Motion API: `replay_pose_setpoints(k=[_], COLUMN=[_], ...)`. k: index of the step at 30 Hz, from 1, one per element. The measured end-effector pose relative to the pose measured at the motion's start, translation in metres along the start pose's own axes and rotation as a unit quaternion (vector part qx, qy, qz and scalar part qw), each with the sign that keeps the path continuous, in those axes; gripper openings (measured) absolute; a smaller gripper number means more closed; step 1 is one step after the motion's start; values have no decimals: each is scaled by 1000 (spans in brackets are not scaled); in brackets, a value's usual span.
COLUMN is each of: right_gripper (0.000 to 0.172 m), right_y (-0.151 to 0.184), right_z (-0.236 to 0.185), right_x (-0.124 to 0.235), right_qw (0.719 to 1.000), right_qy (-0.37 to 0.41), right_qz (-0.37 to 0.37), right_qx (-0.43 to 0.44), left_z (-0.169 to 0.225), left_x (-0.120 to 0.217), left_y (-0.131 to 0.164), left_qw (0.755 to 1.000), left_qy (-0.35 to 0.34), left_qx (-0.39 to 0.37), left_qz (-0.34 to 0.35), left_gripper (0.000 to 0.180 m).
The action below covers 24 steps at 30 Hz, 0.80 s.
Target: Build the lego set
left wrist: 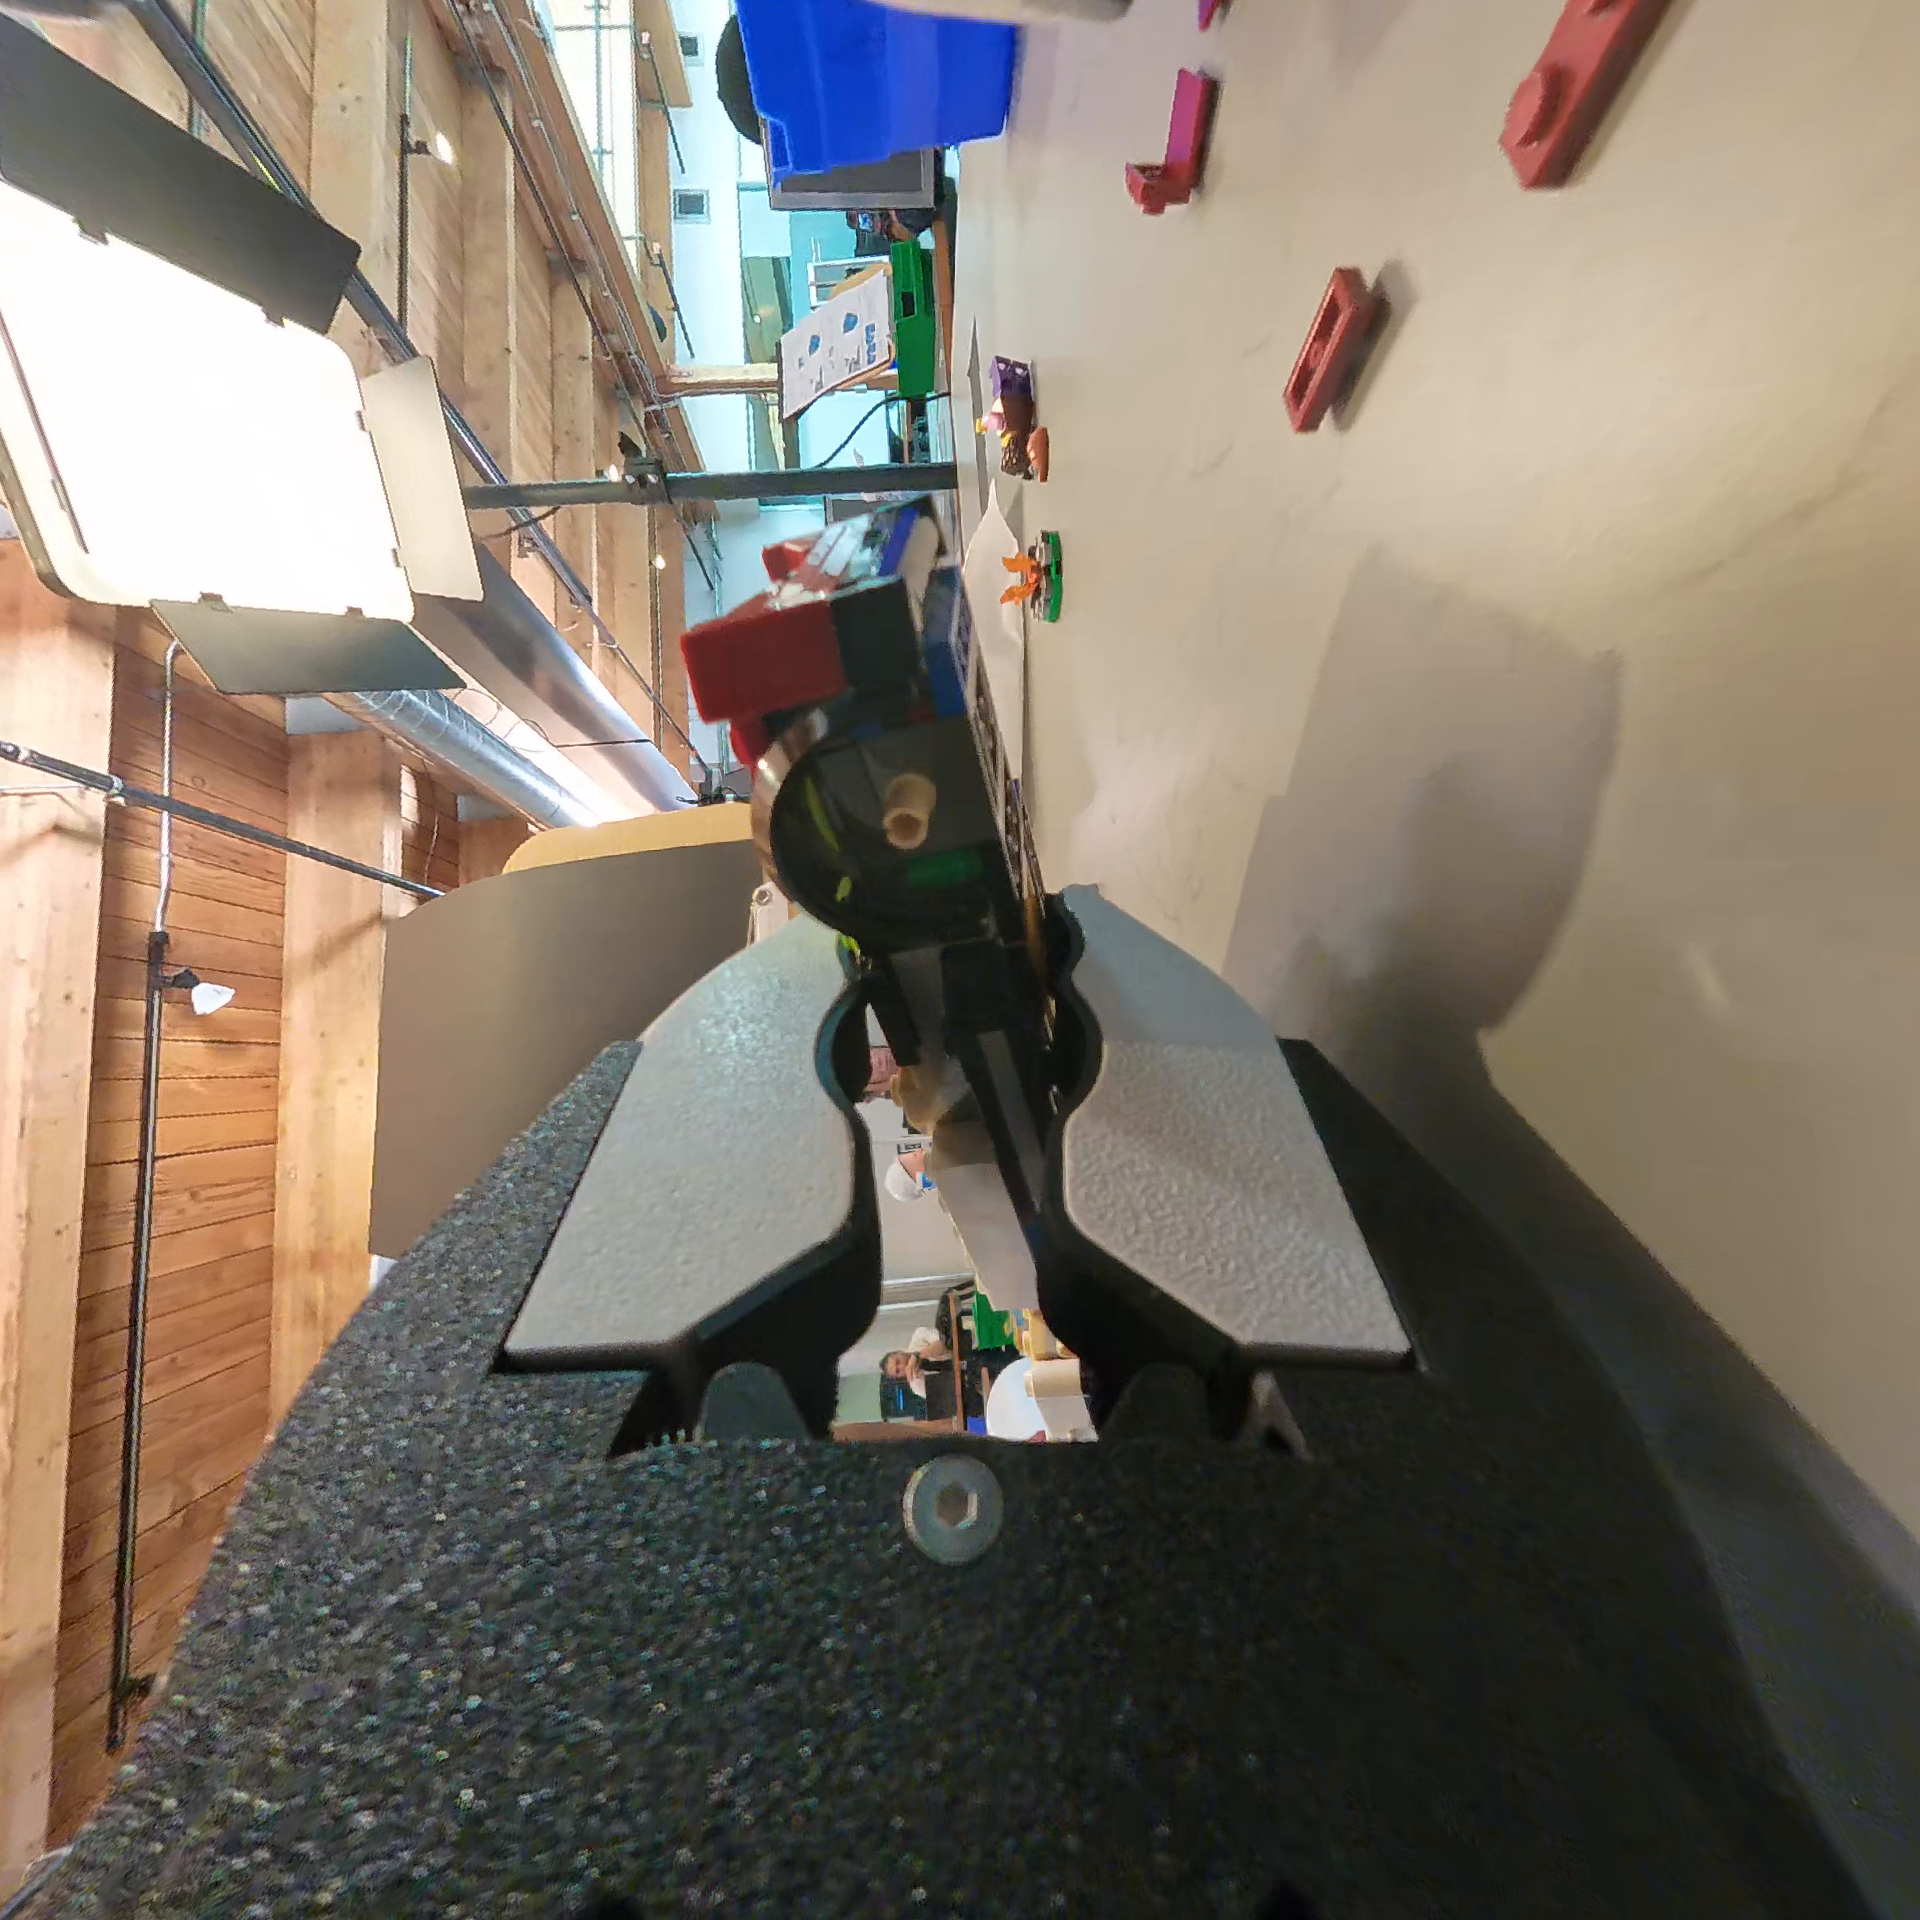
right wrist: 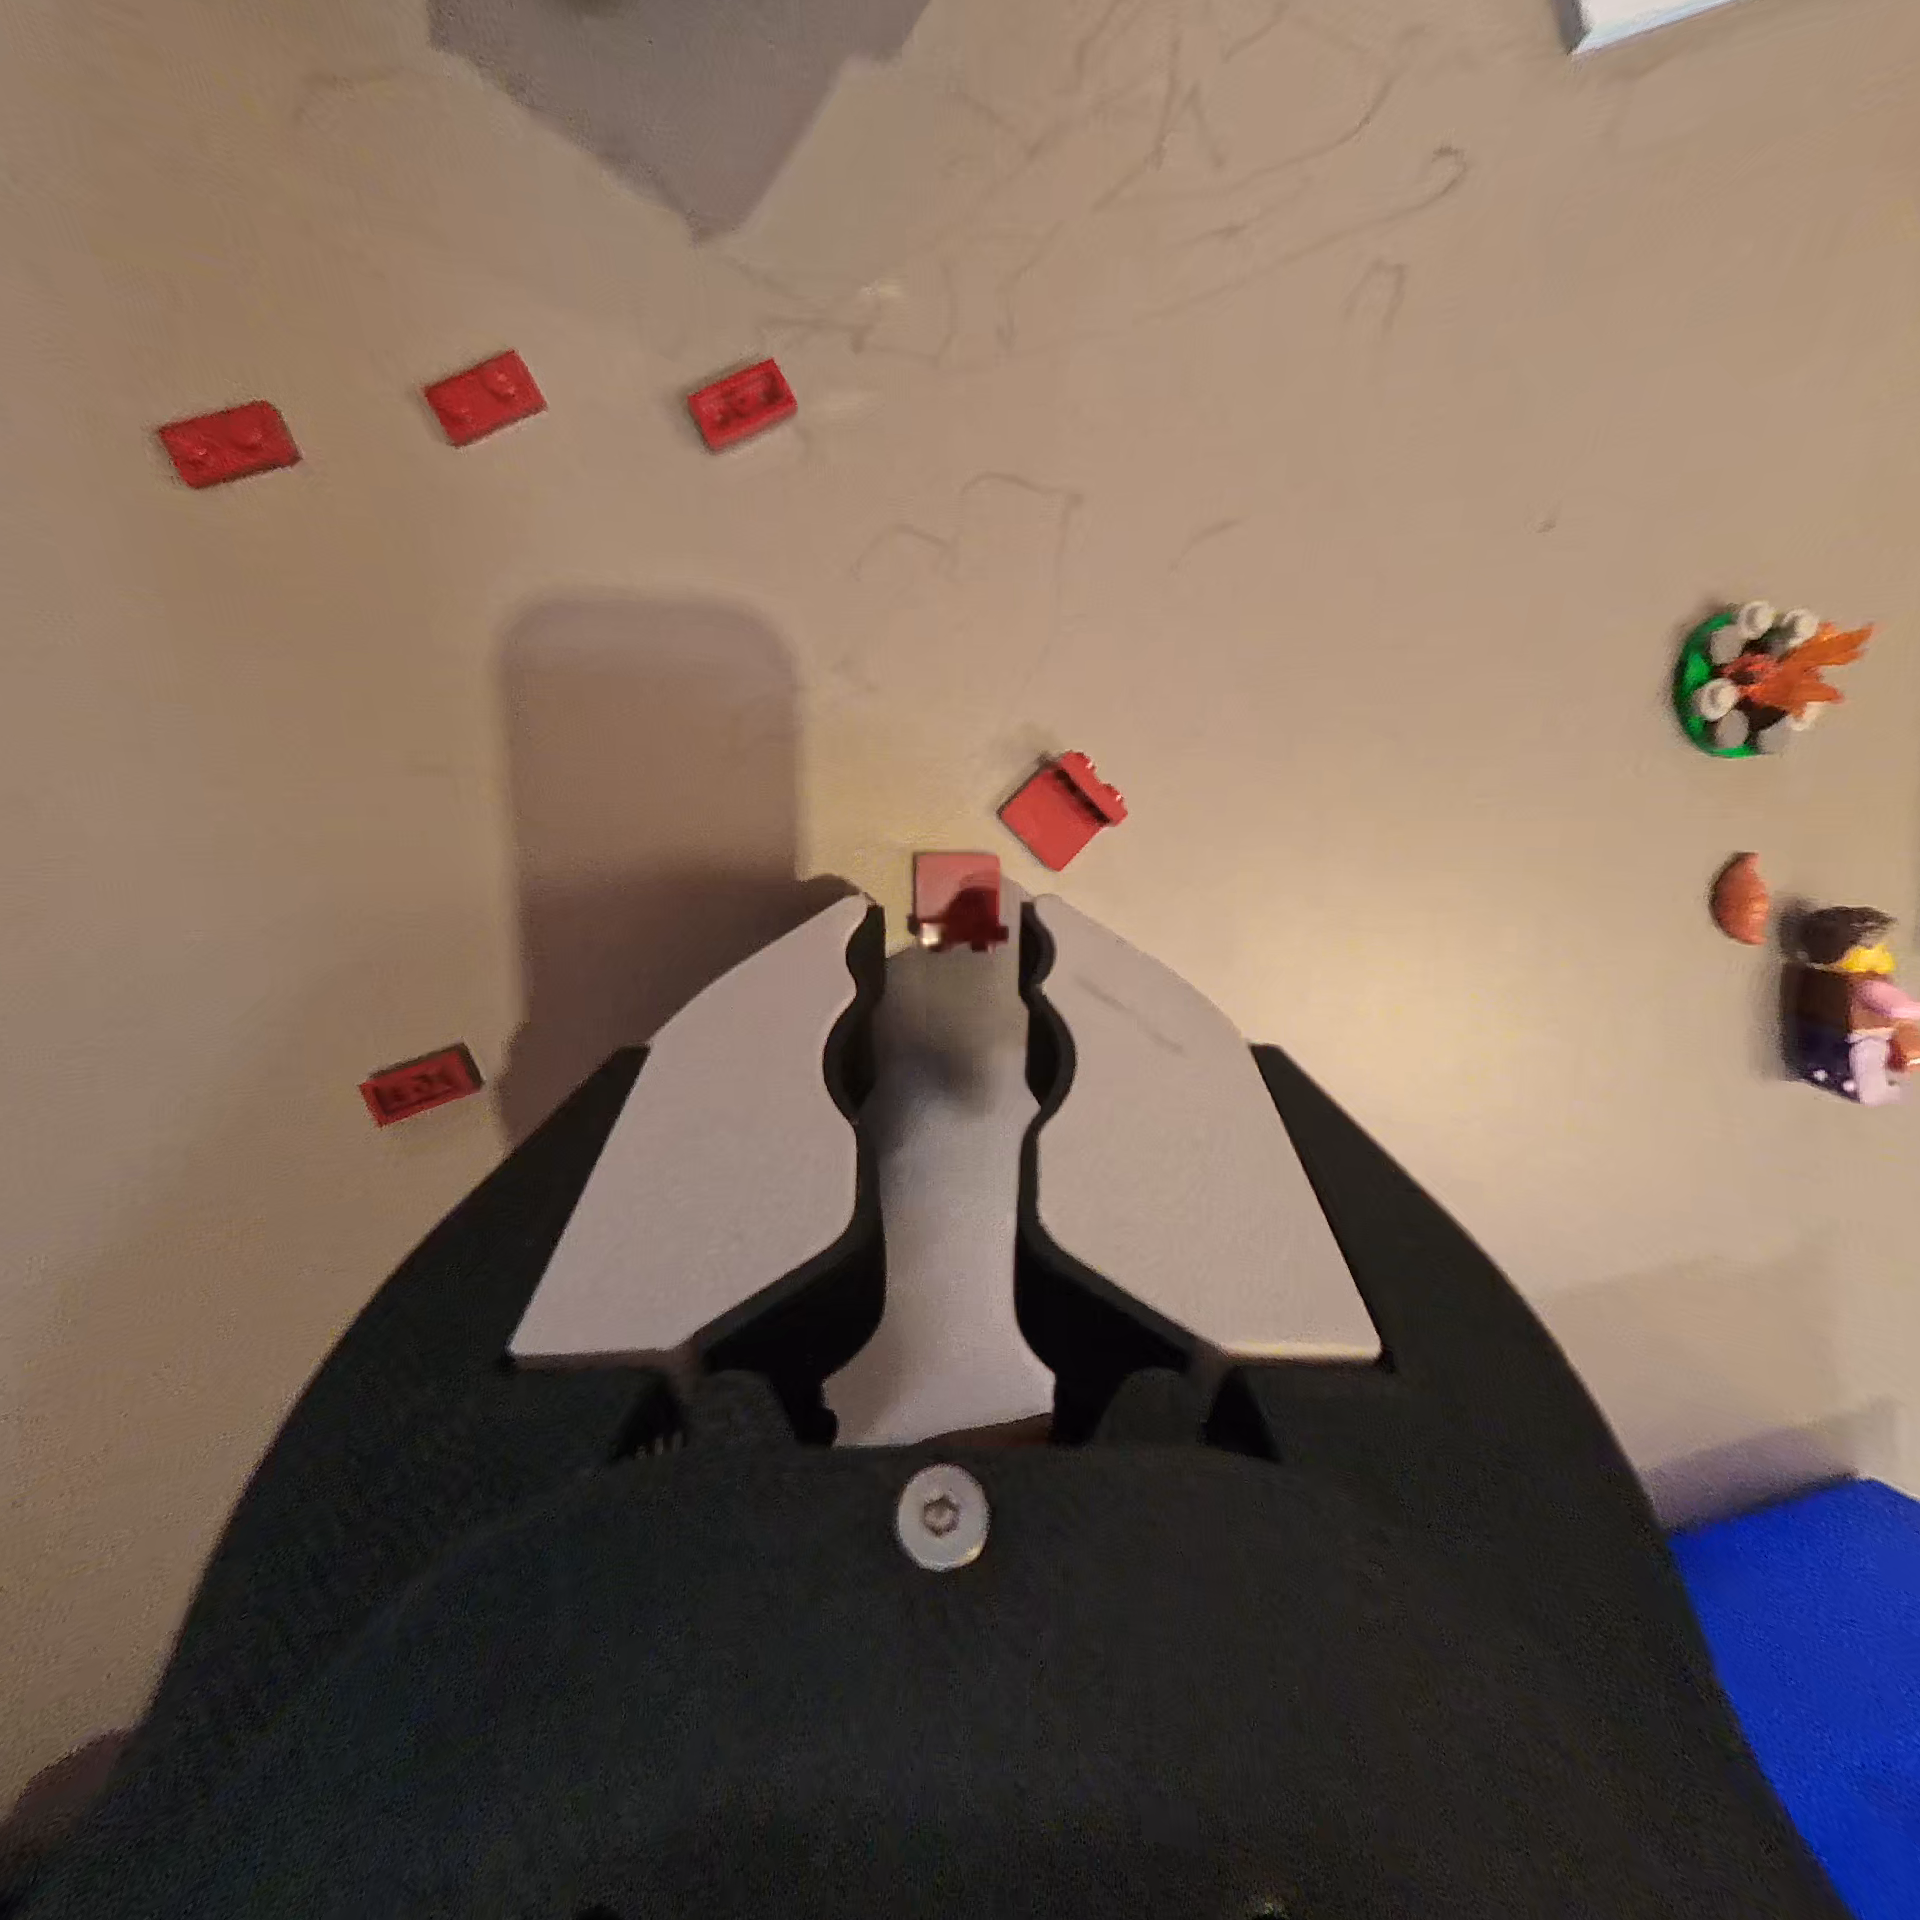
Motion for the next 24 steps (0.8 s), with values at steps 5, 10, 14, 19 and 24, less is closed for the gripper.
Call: replay_pose_setpoints(k=[5,10,14,19,24], right_gripper=[24,29,28,16,22], right_y=[-41,-59,-64,-66,-70], right_z=[-13,-24,-22,-22,-16], right_x=[-3,-26,-37,-38,1], right_qw=[994,991,991,991,982], right_qy=[-15,-60,-78,-86,-42], right_qz=[81,67,68,66,158], right_qx=[73,104,82,82,99], left_z=[2,0,-3,-5,-8], left_x=[-2,-1,0,1,2], left_y=[0,2,3,2,4], left_qw=[1000,1000,1000,1000,1000], left_qy=[6,4,0,0,-3], left_qx=[0,2,9,15,23], left_qz=[-1,-3,-1,1,-1], left_gripper=[31,32,31,31,31])
Point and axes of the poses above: each gripper's, where its closed fingertips meet, x back along the fingers, y out of its underside, z = x × y across the jaws, the point moved 6 cm from there along x, back along the fingers
